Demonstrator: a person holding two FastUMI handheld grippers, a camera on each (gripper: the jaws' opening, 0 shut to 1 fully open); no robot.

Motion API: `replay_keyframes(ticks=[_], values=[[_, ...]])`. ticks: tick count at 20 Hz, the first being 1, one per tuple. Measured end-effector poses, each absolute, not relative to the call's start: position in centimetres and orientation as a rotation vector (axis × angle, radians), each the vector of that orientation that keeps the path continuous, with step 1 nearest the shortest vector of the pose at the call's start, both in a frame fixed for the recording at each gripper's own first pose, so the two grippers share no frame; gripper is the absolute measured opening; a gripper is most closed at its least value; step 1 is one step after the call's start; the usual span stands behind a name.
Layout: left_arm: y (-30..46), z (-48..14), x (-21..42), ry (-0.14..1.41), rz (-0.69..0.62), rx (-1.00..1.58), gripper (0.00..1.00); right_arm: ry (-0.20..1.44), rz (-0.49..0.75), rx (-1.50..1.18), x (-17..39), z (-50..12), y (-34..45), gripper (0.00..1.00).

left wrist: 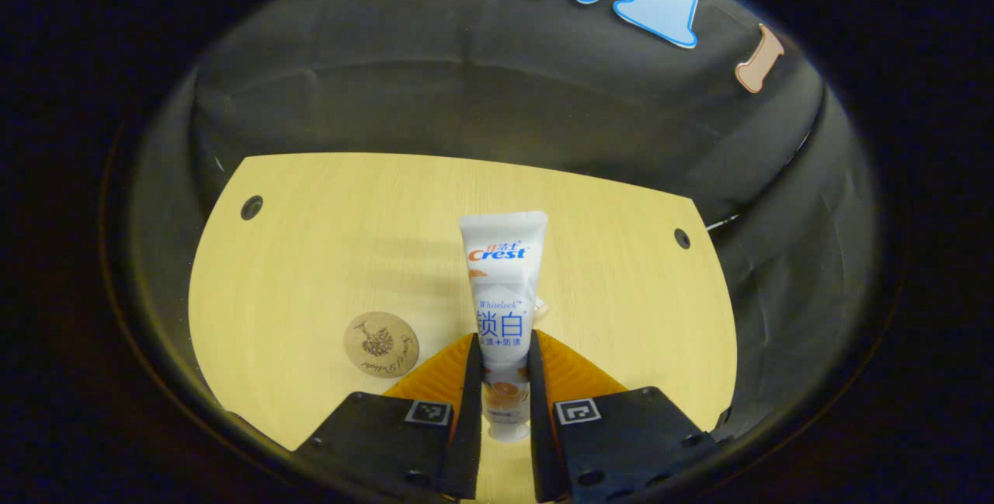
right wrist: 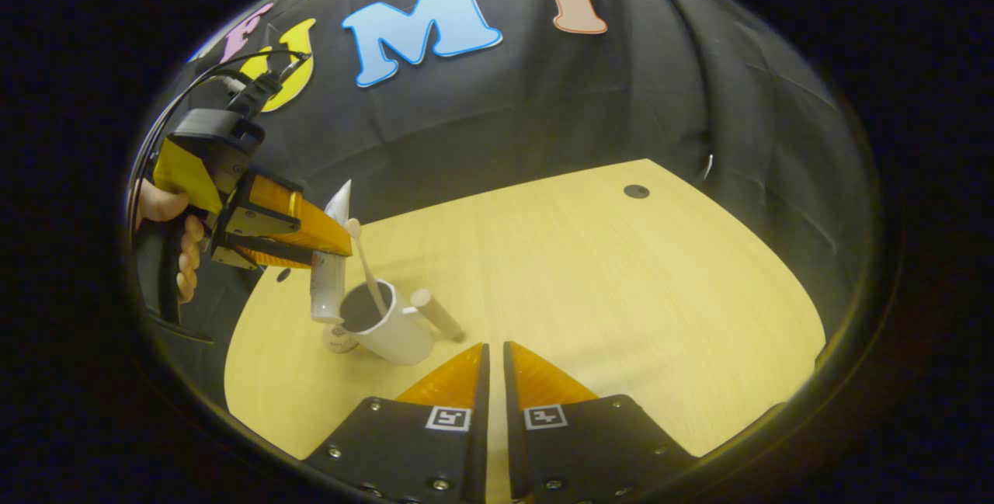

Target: Put the toothbrush and toothpaste on the desktop into the cup, then pick up the cup and place it on the coaster on the desktop.

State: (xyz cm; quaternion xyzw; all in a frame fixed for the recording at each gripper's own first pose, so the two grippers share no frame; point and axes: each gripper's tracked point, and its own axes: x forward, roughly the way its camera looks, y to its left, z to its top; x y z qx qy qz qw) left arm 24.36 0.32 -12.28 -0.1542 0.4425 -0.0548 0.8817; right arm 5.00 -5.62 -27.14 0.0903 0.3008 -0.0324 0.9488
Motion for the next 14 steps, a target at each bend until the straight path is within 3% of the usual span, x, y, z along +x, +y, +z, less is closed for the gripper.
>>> replay_keyframes(ticks=[14], values=[[-0.2,-14.7,27.2,0.692,-0.031,-0.207,0.35,0.660,-0.067,0.196,5.9,-28.1,-9.0,0.10]])
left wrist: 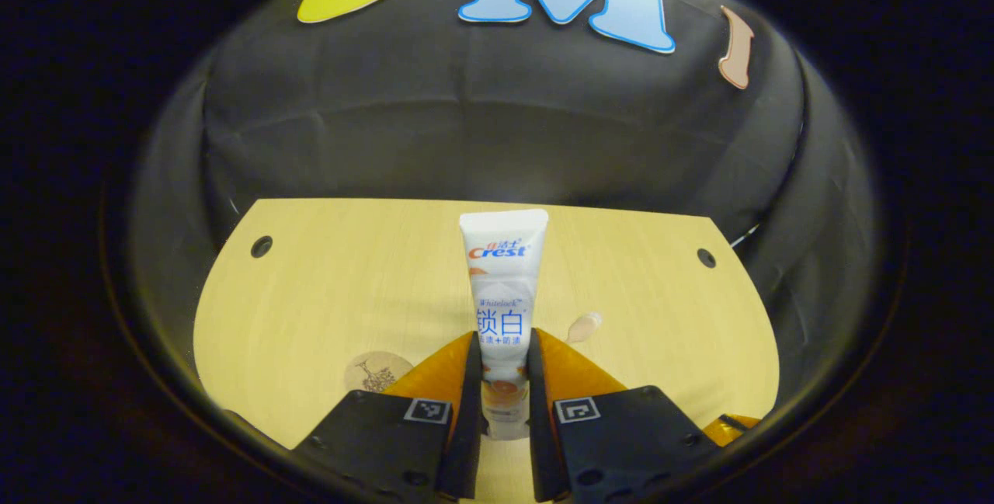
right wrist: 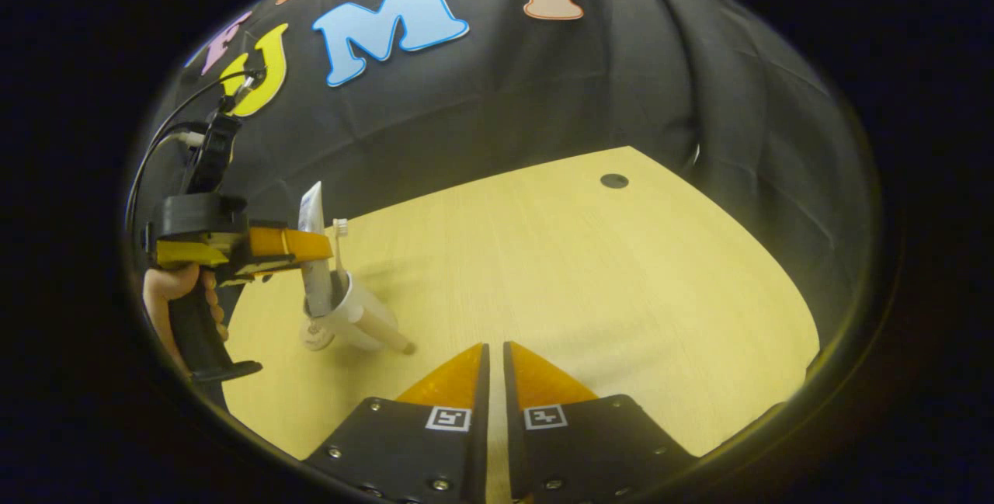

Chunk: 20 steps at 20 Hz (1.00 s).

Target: Put the toothbrush and toothpaste on the desktop into the cup, then pick up the cup and place it on the coaster on the desktop.

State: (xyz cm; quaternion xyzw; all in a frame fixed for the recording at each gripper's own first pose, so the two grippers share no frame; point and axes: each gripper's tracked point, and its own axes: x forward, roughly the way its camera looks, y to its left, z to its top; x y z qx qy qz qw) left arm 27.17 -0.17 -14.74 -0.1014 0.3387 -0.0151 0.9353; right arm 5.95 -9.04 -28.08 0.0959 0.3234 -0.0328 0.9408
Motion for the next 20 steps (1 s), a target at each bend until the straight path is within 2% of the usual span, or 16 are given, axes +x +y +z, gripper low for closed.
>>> replay_keyframes(ticks=[1,2,5,6,7,12,13,16,18,19,20], values=[[0.1,-15.1,27.0,0.683,-0.019,-0.209,0.35,0.664,-0.062,0.193,6.0,-28.2,-9.1,0.10],[0.2,-15.6,26.9,0.679,-0.010,-0.210,0.29,0.665,-0.057,0.192,6.0,-28.2,-9.1,0.10],[0.1,-16.4,26.6,0.665,-0.013,-0.215,0.44,0.673,-0.046,0.185,6.2,-28.3,-9.3,0.10],[0.4,-16.3,26.7,0.651,-0.005,-0.206,0.43,0.676,-0.041,0.184,6.4,-28.3,-9.3,0.10],[0.3,-16.3,26.6,0.651,-0.001,-0.196,0.48,0.679,-0.034,0.183,6.5,-28.4,-9.2,0.10],[0.3,-15.3,25.5,0.638,-0.002,-0.233,0.60,0.679,0.034,0.175,7.9,-27.8,-7.9,0.10],[0.2,-15.0,25.2,0.639,-0.012,-0.241,0.60,0.679,0.048,0.168,8.1,-27.8,-7.7,0.17],[0.3,-14.2,23.8,0.642,-0.015,-0.253,0.77,0.689,0.123,0.161,9.2,-27.5,-6.0,0.18],[0.7,-13.6,22.8,0.641,-0.022,-0.268,0.77,0.696,0.177,0.136,9.7,-27.3,-4.8,0.30],[1.4,-13.4,21.9,0.641,-0.016,-0.267,0.76,0.697,0.215,0.111,10.1,-27.1,-3.9,0.31],[2.2,-13.3,21.2,0.642,-0.009,-0.267,0.81,0.696,0.253,0.090,10.5,-26.9,-3.0,0.32]])
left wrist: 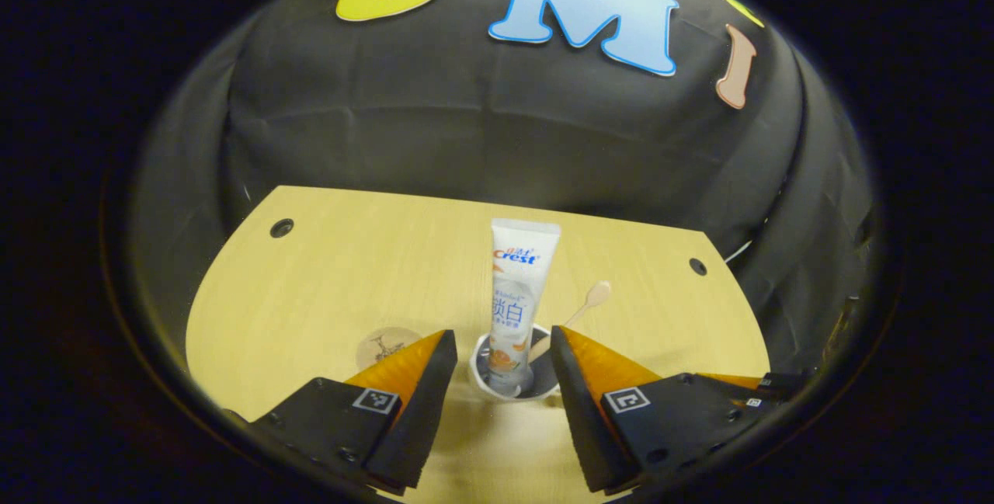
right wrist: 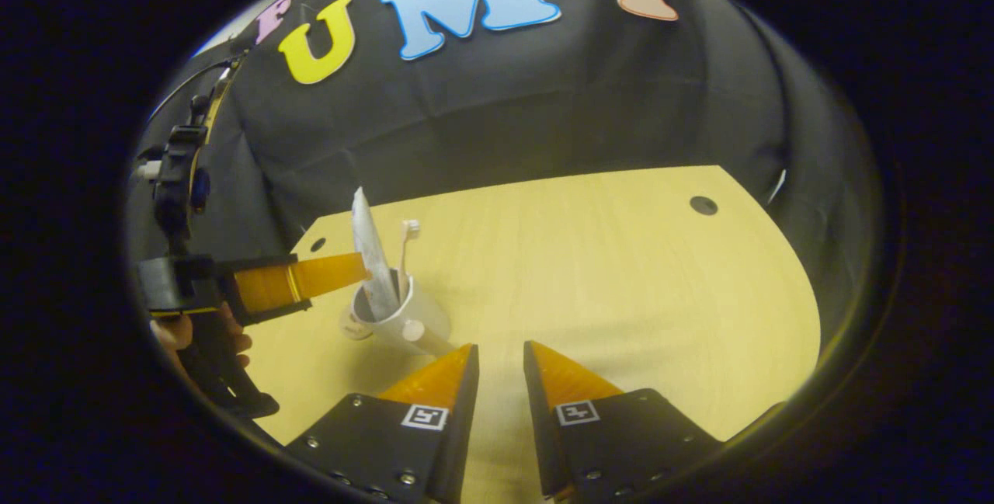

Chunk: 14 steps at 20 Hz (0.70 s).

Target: Put the toothbrush and toothpaste on the desktop into the cup, then pick up the cup and place it on the coaster on the desktop.

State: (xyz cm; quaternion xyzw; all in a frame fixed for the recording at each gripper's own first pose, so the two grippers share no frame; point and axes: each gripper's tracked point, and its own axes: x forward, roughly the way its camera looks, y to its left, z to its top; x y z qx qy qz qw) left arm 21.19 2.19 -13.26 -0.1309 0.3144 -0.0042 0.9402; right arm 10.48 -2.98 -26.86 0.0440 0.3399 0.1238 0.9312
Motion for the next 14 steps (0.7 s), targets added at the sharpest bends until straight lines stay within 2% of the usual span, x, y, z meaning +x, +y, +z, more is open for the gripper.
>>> replay_keyframes(ticks=[2,3,5,6,7,8,9,10,11,13,14], values=[[3.0,-13.4,19.9,0.649,-0.003,-0.273,0.81,0.701,0.323,0.073,11.0,-26.6,-1.2,0.39],[3.5,-13.6,19.2,0.659,0.002,-0.276,0.77,0.707,0.354,0.053,11.1,-26.7,-0.6,0.41],[5.1,-14.3,17.7,0.673,0.022,-0.274,0.85,0.719,0.412,-0.004,11.3,-26.9,0.4,0.41],[6.0,-14.8,16.8,0.681,0.040,-0.271,0.81,0.723,0.440,-0.030,11.5,-26.8,0.9,0.36],[6.6,-15.1,16.0,0.687,0.052,-0.272,0.77,0.724,0.466,-0.056,11.7,-26.8,1.3,0.41],[7.2,-15.6,15.2,0.697,0.063,-0.278,0.81,0.727,0.488,-0.082,11.8,-26.8,1.7,0.40],[7.6,-16.3,14.5,0.712,0.073,-0.284,0.81,0.733,0.508,-0.108,12.0,-26.9,2.1,0.36],[8.1,-17.0,13.6,0.727,0.085,-0.286,0.81,0.742,0.523,-0.137,12.4,-27.2,2.4,0.37],[8.7,-17.7,13.1,0.740,0.094,-0.287,0.81,0.759,0.562,-0.145,12.5,-27.7,3.3,0.42],[9.5,-18.9,11.7,0.769,0.109,-0.290,0.81,0.784,0.593,-0.192,12.5,-28.0,3.8,0.71],[9.8,-19.4,11.0,0.783,0.117,-0.292,0.81,0.791,0.605,-0.215,12.7,-28.3,4.3,0.71]])
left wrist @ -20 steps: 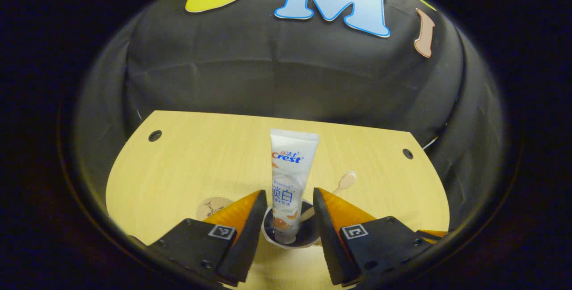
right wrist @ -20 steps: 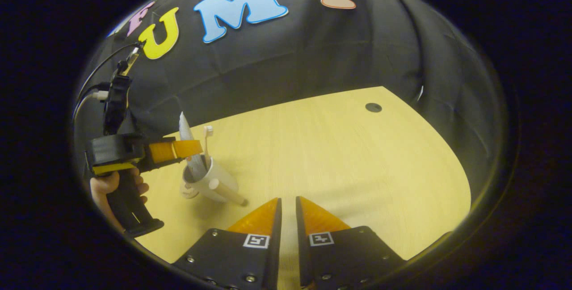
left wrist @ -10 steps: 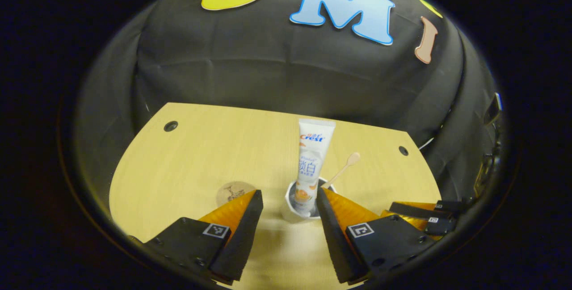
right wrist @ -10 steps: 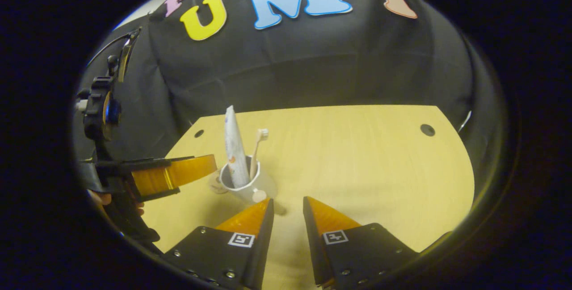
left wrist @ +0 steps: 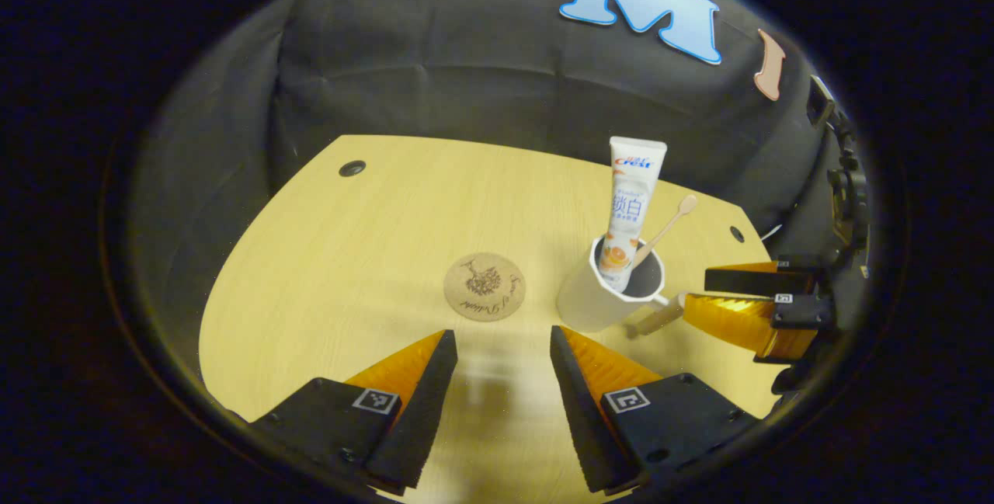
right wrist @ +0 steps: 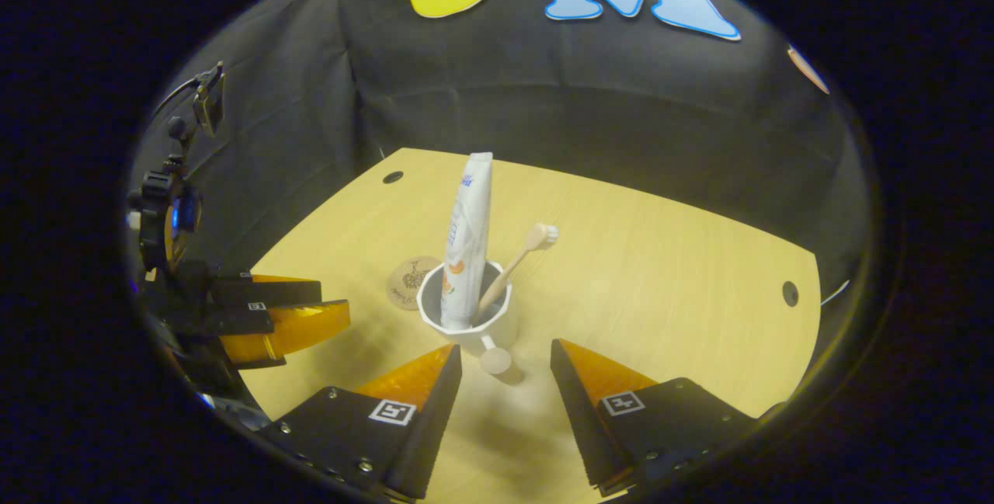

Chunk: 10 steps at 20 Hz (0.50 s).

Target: Put the toothbrush and toothpaste on the desktop into the cup, then pick up the cup and place it on the coaster on the desktop.

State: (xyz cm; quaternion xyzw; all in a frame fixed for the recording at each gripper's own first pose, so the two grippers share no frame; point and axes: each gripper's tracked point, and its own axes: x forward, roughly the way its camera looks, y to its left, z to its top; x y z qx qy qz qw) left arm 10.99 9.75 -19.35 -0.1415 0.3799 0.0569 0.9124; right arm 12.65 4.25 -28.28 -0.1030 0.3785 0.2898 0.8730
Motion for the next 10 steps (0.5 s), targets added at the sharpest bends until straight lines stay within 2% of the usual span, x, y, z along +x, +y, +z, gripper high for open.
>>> replay_keyframes(ticks=[7,8,9,10], values=[[12.5,-22.2,7.3,0.858,0.177,-0.311,0.81,0.888,0.673,-0.346,12.9,-32.2,5.3,0.71],[13.0,-22.3,7.0,0.861,0.189,-0.317,0.77,0.901,0.677,-0.345,12.9,-32.6,5.5,0.62],[13.4,-22.6,6.8,0.866,0.201,-0.323,0.81,0.906,0.679,-0.344,13.1,-32.9,5.6,0.66],[13.9,-22.7,6.5,0.870,0.212,-0.328,0.81,0.910,0.678,-0.344,13.3,-33.2,5.7,0.67]])
